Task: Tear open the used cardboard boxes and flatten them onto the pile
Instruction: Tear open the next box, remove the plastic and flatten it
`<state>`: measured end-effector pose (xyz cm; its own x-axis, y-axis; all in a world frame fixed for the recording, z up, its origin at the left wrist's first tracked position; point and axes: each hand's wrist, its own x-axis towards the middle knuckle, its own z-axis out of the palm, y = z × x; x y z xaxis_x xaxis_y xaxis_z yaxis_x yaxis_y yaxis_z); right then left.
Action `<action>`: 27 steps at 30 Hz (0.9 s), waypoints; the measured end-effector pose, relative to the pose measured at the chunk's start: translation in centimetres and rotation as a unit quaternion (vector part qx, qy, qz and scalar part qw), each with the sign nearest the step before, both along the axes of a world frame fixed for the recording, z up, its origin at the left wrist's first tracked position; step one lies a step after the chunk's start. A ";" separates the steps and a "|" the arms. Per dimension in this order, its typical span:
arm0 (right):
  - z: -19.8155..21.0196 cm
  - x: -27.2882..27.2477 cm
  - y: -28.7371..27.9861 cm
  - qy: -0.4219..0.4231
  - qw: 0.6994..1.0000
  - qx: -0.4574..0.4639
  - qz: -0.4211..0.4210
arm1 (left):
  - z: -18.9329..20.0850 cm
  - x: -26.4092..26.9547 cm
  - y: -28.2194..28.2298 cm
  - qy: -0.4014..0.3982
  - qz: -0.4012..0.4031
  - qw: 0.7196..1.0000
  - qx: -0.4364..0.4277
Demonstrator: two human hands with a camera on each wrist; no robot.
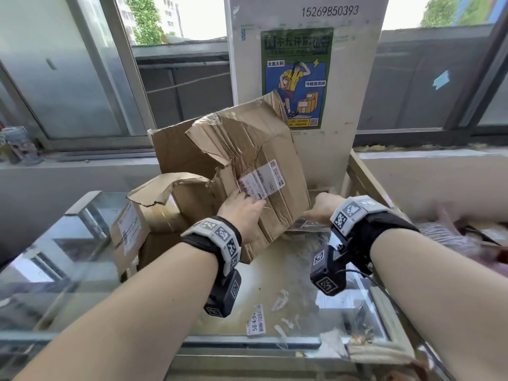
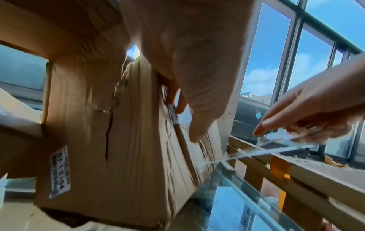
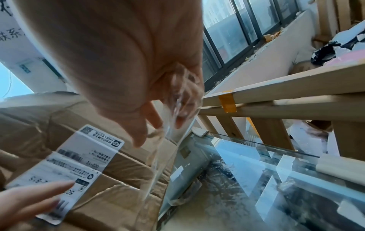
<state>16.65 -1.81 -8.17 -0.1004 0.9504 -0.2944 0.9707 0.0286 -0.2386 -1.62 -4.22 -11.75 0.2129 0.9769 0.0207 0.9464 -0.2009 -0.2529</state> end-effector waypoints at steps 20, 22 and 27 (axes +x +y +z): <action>0.9 -1.7 1.8 0.270 0.940 0.204 0.046 | -0.5 0.8 0.2 0.035 0.096 0.994 -0.023; 0.9 -2.0 2.1 0.255 0.940 0.227 0.033 | -0.3 0.7 0.2 0.012 0.095 0.995 -0.009; 0.0 -3.0 2.8 0.366 0.908 0.195 -0.057 | -0.1 -0.2 0.6 -0.030 0.091 0.995 -0.014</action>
<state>13.62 1.00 -8.20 -0.0280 0.9846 0.1724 0.5572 0.1586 -0.8151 -1.81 -3.67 -11.90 0.0322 0.9995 -0.0001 0.9811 -0.0316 -0.1910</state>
